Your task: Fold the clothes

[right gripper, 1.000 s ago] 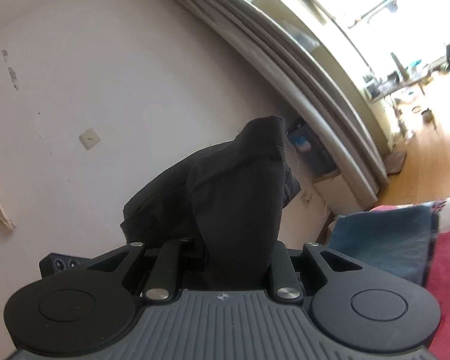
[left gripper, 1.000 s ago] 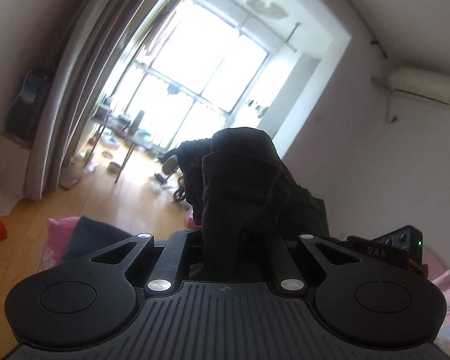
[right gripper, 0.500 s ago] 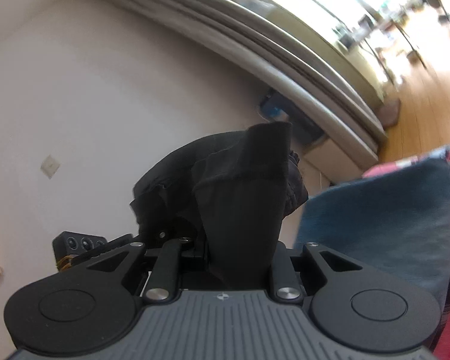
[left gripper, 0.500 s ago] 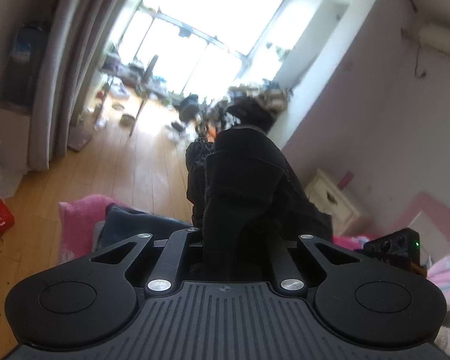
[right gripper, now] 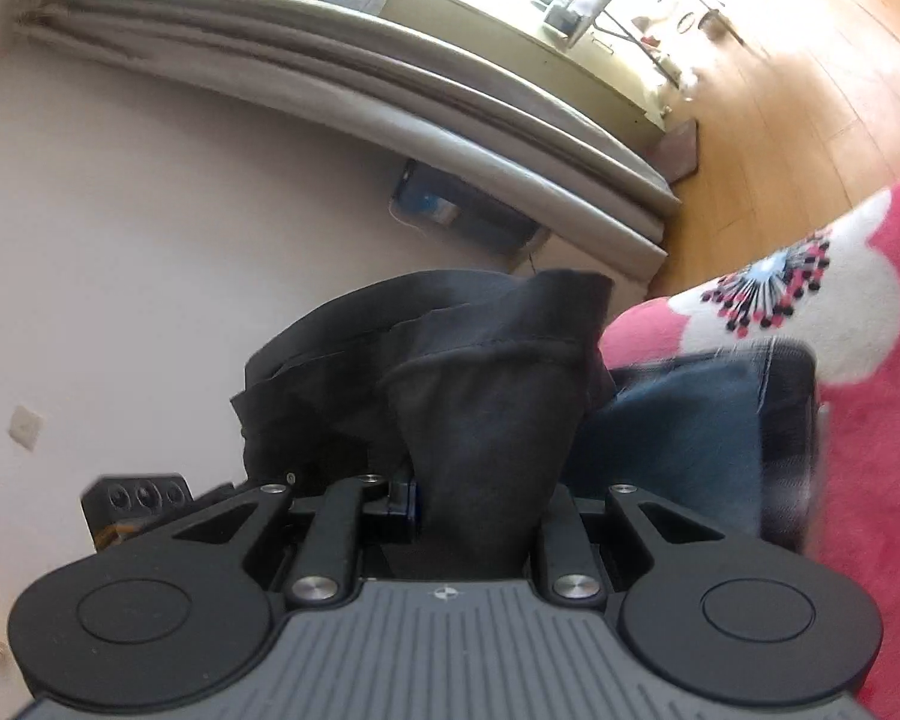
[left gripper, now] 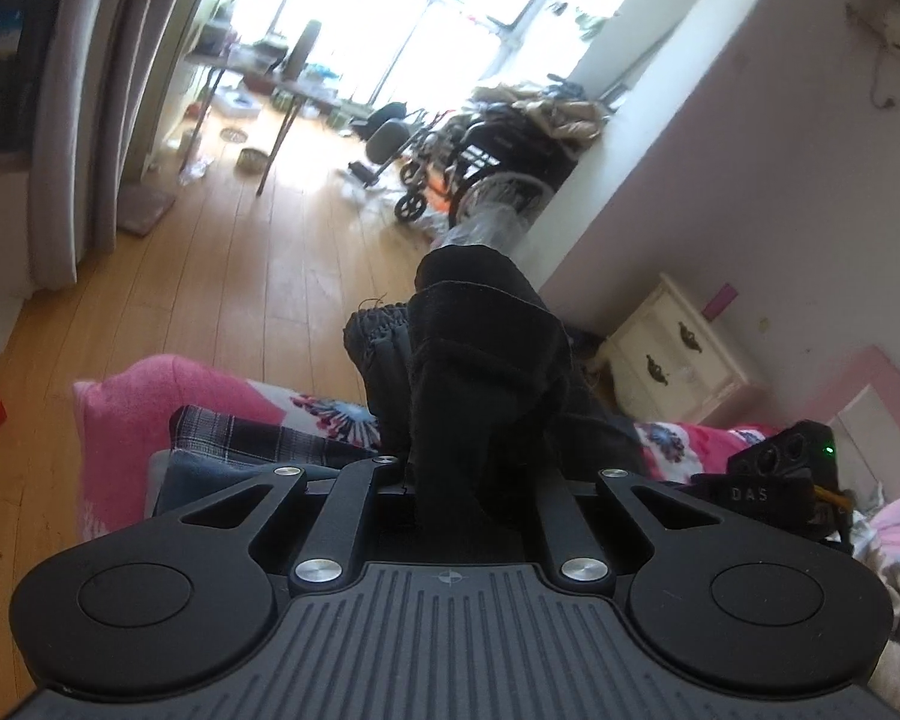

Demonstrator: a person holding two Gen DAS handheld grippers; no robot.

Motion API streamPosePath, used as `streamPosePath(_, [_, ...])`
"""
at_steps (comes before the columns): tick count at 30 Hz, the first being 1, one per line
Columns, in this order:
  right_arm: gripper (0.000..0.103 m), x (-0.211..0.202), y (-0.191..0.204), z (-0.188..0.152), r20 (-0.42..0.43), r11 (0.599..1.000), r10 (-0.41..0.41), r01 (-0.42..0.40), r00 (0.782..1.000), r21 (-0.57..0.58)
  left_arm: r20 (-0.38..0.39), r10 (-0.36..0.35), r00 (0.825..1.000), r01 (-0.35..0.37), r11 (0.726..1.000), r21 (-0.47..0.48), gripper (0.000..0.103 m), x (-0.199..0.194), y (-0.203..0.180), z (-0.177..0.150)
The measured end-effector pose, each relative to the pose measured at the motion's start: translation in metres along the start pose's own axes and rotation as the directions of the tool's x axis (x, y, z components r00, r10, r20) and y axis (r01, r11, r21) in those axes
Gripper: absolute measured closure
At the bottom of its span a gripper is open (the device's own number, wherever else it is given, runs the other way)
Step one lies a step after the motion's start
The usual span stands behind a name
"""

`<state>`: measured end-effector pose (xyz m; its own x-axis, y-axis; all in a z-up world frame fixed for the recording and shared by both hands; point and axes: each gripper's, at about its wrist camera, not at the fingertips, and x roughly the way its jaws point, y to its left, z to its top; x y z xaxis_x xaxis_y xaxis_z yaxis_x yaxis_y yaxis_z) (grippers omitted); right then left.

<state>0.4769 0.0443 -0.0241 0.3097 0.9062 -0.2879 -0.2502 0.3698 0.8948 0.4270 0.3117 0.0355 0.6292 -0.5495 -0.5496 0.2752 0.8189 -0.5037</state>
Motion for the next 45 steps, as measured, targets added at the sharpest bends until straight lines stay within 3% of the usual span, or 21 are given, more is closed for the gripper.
streamPosePath(4, [0.083,0.011,-0.016,0.008,-0.027,0.999,-0.038,0.039,0.999,0.008,-0.043,0.028,0.999,-0.029,0.999,-0.022,0.090,0.021,0.011,0.010])
streamPosePath(6, [0.083,0.020,-0.025,0.011,-0.040,0.998,-0.060,0.061,0.997,0.014,-0.075,0.077,0.994,-0.080,0.996,-0.047,0.079,0.031,0.018,0.013])
streamPosePath(7, [0.083,0.025,-0.030,0.013,-0.046,0.997,-0.069,0.070,0.997,0.017,-0.088,0.107,0.990,-0.113,0.991,-0.066,0.068,0.035,0.022,0.014])
streamPosePath(8, [0.083,0.030,-0.035,0.015,-0.049,0.996,-0.084,0.085,0.995,0.015,-0.094,0.140,0.986,-0.148,0.985,-0.090,0.066,0.037,0.028,0.015])
streamPosePath(12, [0.082,0.042,-0.052,0.019,-0.044,0.993,-0.090,0.093,0.995,0.071,-0.051,0.183,0.982,-0.189,0.959,-0.211,0.064,0.024,0.044,0.021])
streamPosePath(14, [0.081,0.041,-0.056,0.023,-0.050,0.993,-0.087,0.091,0.995,0.081,-0.008,0.202,0.979,-0.198,0.949,-0.247,0.058,0.008,0.046,0.022])
streamPosePath(17, [0.075,0.041,-0.057,0.026,-0.063,0.991,-0.067,0.073,0.996,0.111,0.040,0.224,0.974,-0.207,0.946,-0.250,0.051,-0.019,0.047,0.025])
streamPosePath(20, [0.056,0.039,-0.060,0.032,-0.062,0.986,-0.037,0.047,0.997,0.158,0.081,0.272,0.959,-0.246,0.939,-0.240,0.046,-0.050,0.045,0.022])
streamPosePath(24, [0.040,0.025,-0.056,0.039,-0.051,0.983,-0.038,0.046,0.998,0.179,0.113,0.301,0.947,-0.261,0.924,-0.278,0.044,-0.090,0.053,0.005])
streamPosePath(30, [0.030,-0.017,-0.047,0.037,-0.021,0.985,-0.107,0.109,0.994,0.137,0.183,0.320,0.930,-0.227,0.888,-0.400,0.041,-0.151,0.067,-0.045])
streamPosePath(33, [0.029,-0.049,-0.040,0.024,-0.016,0.988,-0.120,0.121,0.993,0.091,0.199,0.285,0.938,-0.204,0.914,-0.351,0.038,-0.161,0.052,-0.065])
streamPosePath(36, [0.029,-0.071,-0.027,-0.007,-0.069,0.995,-0.090,0.093,0.994,0.029,0.163,0.284,0.945,-0.246,0.944,-0.219,0.029,-0.147,0.031,-0.076])
streamPosePath(38, [0.029,-0.074,-0.020,-0.031,-0.123,0.997,-0.080,0.081,0.989,0.004,0.118,0.301,0.946,-0.278,0.945,-0.174,0.023,-0.129,0.027,-0.080])
streamPosePath(42, [0.029,-0.064,-0.014,-0.067,-0.187,0.993,-0.110,0.101,0.976,-0.053,0.058,0.326,0.944,-0.308,0.929,-0.205,0.023,-0.104,0.038,-0.089])
streamPosePath(45, [0.029,-0.049,-0.019,-0.078,-0.230,0.992,-0.122,0.114,0.965,-0.046,0.054,0.309,0.950,-0.284,0.921,-0.268,0.025,-0.097,0.049,-0.092])
